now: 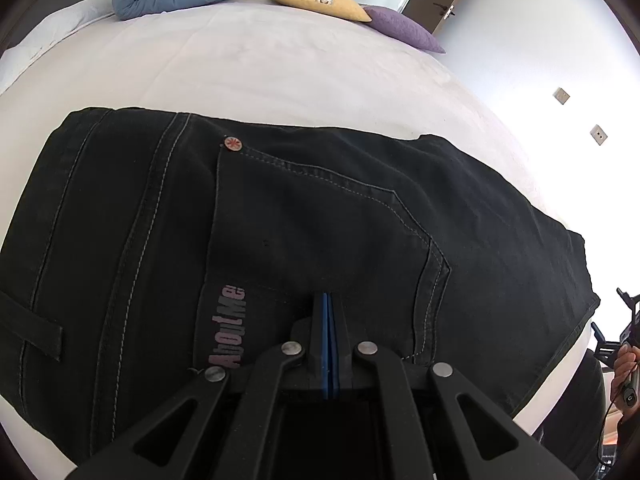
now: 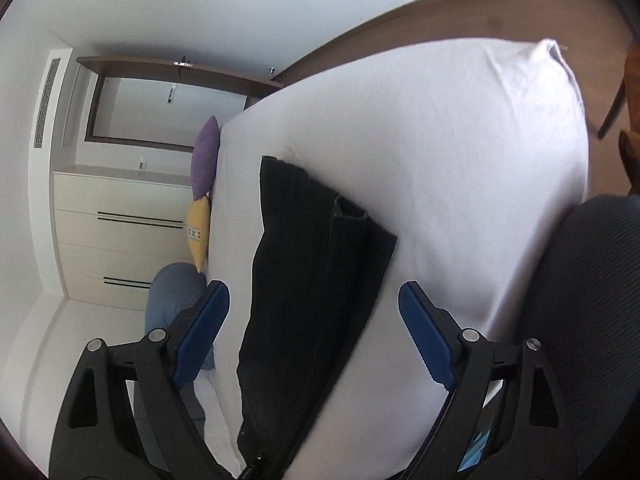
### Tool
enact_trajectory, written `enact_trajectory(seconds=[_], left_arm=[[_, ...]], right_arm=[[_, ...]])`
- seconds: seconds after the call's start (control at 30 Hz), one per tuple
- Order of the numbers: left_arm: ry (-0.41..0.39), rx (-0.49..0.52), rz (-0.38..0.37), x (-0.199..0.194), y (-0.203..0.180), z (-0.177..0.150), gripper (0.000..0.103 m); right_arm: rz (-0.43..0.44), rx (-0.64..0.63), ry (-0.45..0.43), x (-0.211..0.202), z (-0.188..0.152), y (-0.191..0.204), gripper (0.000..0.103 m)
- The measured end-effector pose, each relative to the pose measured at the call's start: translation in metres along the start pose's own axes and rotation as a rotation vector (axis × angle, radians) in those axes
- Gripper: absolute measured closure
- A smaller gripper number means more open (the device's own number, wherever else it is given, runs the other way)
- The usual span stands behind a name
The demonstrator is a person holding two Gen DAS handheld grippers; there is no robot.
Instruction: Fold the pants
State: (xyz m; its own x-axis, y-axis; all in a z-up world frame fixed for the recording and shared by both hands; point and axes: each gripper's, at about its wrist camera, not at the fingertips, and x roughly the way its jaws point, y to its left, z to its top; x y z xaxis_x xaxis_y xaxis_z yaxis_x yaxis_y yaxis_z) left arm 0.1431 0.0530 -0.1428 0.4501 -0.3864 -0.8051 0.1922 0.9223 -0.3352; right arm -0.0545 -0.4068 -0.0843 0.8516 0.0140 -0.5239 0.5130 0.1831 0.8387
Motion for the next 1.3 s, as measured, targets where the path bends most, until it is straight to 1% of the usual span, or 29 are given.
enact_trajectory(seconds=[0.03,0.07,0.13,0.17,0.2,0.23,0.3,0.37,0.43,0.53,0.63,0.67,0.7,0.73,0.8,0.87,1.0,1.3], left_arm=[[-0.002,0.000,0.002,0.000,-0.001,-0.001,0.098],[-0.003,0.002,0.003,0.000,-0.001,-0.001,0.098],[-0.003,0.008,0.005,0.000,-0.002,-0.002,0.098],[-0.003,0.009,0.005,0.000,-0.002,-0.003,0.098],[-0.003,0.011,0.004,0.000,-0.002,-0.003,0.098],[-0.003,0.011,0.003,0.000,-0.002,-0.004,0.098],[-0.004,0.009,0.000,0.000,-0.002,-0.004,0.098],[-0.007,0.005,0.000,0.001,-0.002,-0.004,0.098],[-0.010,0.002,0.002,0.001,-0.002,-0.005,0.098],[-0.010,0.000,0.002,0.000,-0.002,-0.005,0.098],[-0.010,0.000,0.003,0.000,-0.002,-0.005,0.098],[-0.009,0.000,0.004,0.000,-0.002,-0.005,0.098],[-0.009,0.000,0.004,0.000,-0.002,-0.005,0.098],[-0.008,-0.001,0.006,0.000,-0.002,-0.005,0.098],[-0.005,0.000,0.011,0.000,-0.002,-0.005,0.098],[-0.004,0.000,0.014,-0.001,-0.002,-0.005,0.098],[0.000,0.000,0.019,0.000,-0.002,-0.004,0.098],[-0.007,-0.006,0.014,-0.001,-0.003,-0.004,0.098]], right_arm=[[0.001,0.016,0.005,0.004,-0.003,0.001,0.017],[0.010,0.049,0.017,0.010,-0.005,-0.002,0.020],[0.038,0.102,0.028,0.013,-0.005,-0.016,0.025],[0.051,0.118,0.029,0.015,-0.005,-0.017,0.025],[0.061,0.123,0.032,0.015,-0.003,-0.020,0.027],[0.061,0.123,0.036,0.015,-0.002,-0.024,0.031],[0.061,0.126,0.038,0.020,-0.002,-0.025,0.034],[0.078,0.149,0.036,0.025,0.000,-0.028,0.045],[0.107,0.184,0.034,0.028,0.001,-0.034,0.048],[0.138,0.232,0.023,0.033,0.003,-0.038,0.049],[0.139,0.212,0.022,0.040,0.004,-0.033,0.050],[0.142,0.211,0.020,0.042,0.005,-0.032,0.059],[0.137,0.209,0.019,0.045,0.005,-0.031,0.065],[0.130,0.212,0.021,0.043,0.005,-0.034,0.074],[0.135,0.232,0.024,0.046,0.003,-0.038,0.083],[0.125,0.232,0.024,0.043,0.002,-0.043,0.096],[0.117,0.229,0.011,0.038,0.000,-0.048,0.099],[0.038,0.135,-0.023,0.034,-0.002,-0.031,0.100]])
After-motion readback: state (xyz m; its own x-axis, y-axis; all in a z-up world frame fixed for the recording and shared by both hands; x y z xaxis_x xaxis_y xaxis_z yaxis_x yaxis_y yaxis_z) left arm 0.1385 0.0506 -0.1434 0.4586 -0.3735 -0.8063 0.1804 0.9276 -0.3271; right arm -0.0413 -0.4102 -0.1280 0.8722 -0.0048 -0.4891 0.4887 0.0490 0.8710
